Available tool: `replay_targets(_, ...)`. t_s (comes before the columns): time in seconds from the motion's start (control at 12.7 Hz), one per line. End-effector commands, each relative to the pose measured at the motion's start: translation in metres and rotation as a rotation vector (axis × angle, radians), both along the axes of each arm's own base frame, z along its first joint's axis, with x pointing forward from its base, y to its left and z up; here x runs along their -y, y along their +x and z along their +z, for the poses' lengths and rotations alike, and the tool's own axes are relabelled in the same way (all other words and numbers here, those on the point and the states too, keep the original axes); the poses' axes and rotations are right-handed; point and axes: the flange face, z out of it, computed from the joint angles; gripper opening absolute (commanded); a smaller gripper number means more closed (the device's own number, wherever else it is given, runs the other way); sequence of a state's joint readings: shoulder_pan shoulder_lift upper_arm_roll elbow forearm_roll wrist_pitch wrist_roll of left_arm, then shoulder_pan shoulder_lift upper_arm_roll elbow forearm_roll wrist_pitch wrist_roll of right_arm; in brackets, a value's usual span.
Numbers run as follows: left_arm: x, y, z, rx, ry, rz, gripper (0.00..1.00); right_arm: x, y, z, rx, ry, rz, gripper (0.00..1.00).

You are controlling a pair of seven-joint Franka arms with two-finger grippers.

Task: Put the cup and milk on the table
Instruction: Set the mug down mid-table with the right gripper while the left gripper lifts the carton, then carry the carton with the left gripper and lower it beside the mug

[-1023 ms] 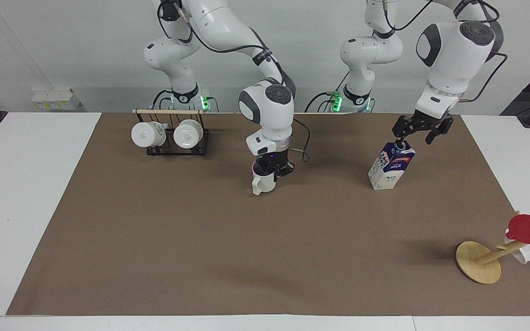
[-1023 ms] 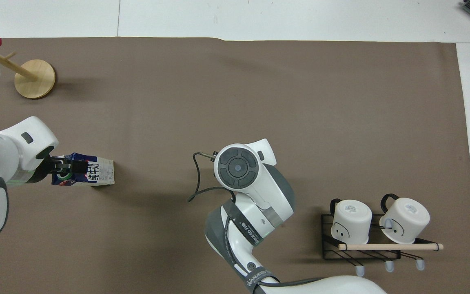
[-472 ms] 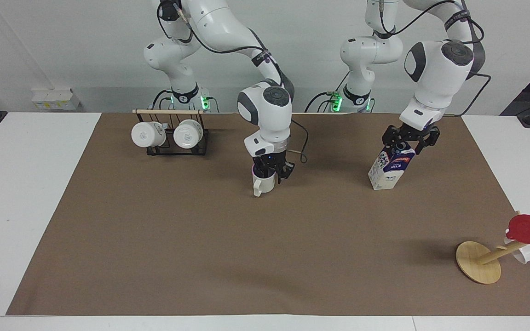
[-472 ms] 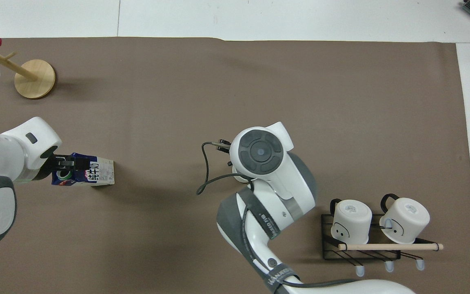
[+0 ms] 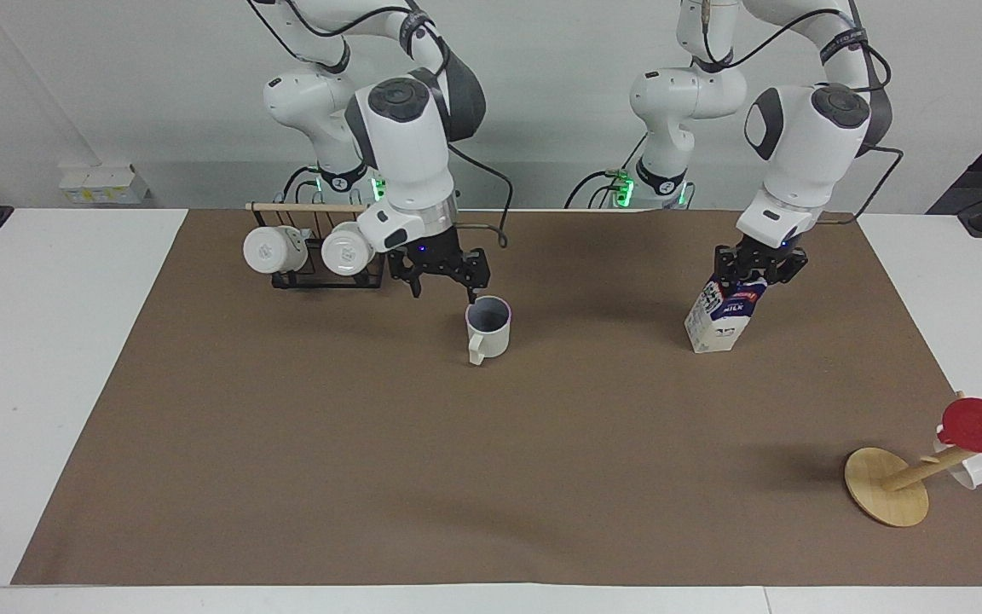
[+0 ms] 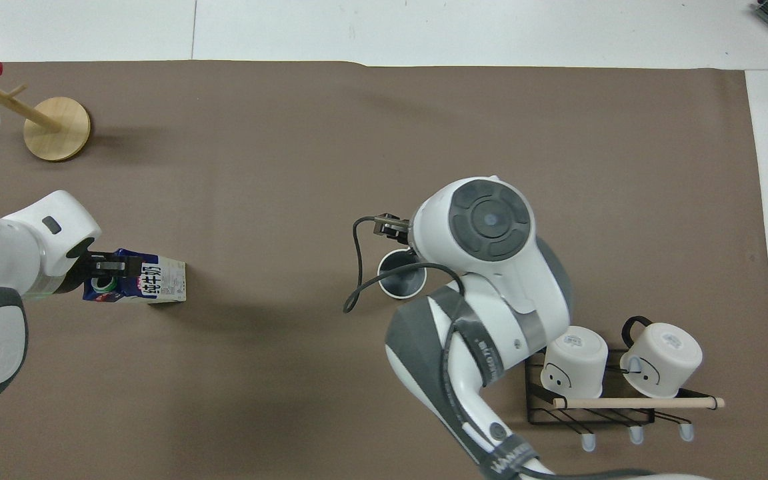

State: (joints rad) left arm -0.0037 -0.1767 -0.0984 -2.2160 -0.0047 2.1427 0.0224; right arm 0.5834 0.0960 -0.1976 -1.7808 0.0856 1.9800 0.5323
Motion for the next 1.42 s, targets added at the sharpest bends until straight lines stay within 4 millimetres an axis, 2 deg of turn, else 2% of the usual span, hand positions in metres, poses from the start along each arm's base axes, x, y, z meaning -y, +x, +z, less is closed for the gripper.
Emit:
replay_targets(0.0, 0.01, 0.004, 0.02, 0.013, -0.007, 0.006, 0.47, 0.054, 0.002, 0.019, -0.006, 0.004, 0.089, 1.0)
replay_targets(0.16, 0.039, 0.004, 0.029, -0.006, -0.018, 0.064, 0.44, 0.1, 0.003, 0.036, -0.001, -0.004, 0.096, 1.0)
replay_targets(0.31, 0.085, -0.002, 0.036, 0.005, -0.052, 0.134, 0.43, 0.143, 0.001, 0.048, -0.008, -0.029, 0.11, 1.0)
replay_targets(0.39, 0.107, 0.002, 0.039, 0.0, -0.074, 0.156, 0.43, 0.161, -0.001, 0.054, -0.015, -0.036, 0.107, 1.0)
replay_targets(0.63, 0.163, 0.006, 0.048, 0.013, -0.132, 0.144, 0.43, 0.201, -0.008, 0.084, -0.036, -0.095, 0.1, 1.0)
replay_targets(0.87, 0.22, 0.015, 0.035, 0.02, -0.176, 0.127, 0.43, 0.23, -0.009, 0.113, -0.032, -0.097, 0.067, 1.0)
replay_targets(1.02, 0.245, 0.012, 0.027, 0.028, -0.206, 0.164, 0.43, 0.247, -0.014, 0.134, -0.039, -0.099, 0.085, 1.0)
replay_targets(1.1, 0.261, 0.01, 0.015, 0.025, -0.217, 0.178, 0.43, 0.258, -0.017, 0.137, -0.048, -0.096, 0.081, 1.0)
replay_targets(1.34, 0.27, 0.007, 0.009, 0.012, -0.223, 0.178, 0.43, 0.296, -0.032, 0.161, -0.077, -0.091, 0.058, 1.0)
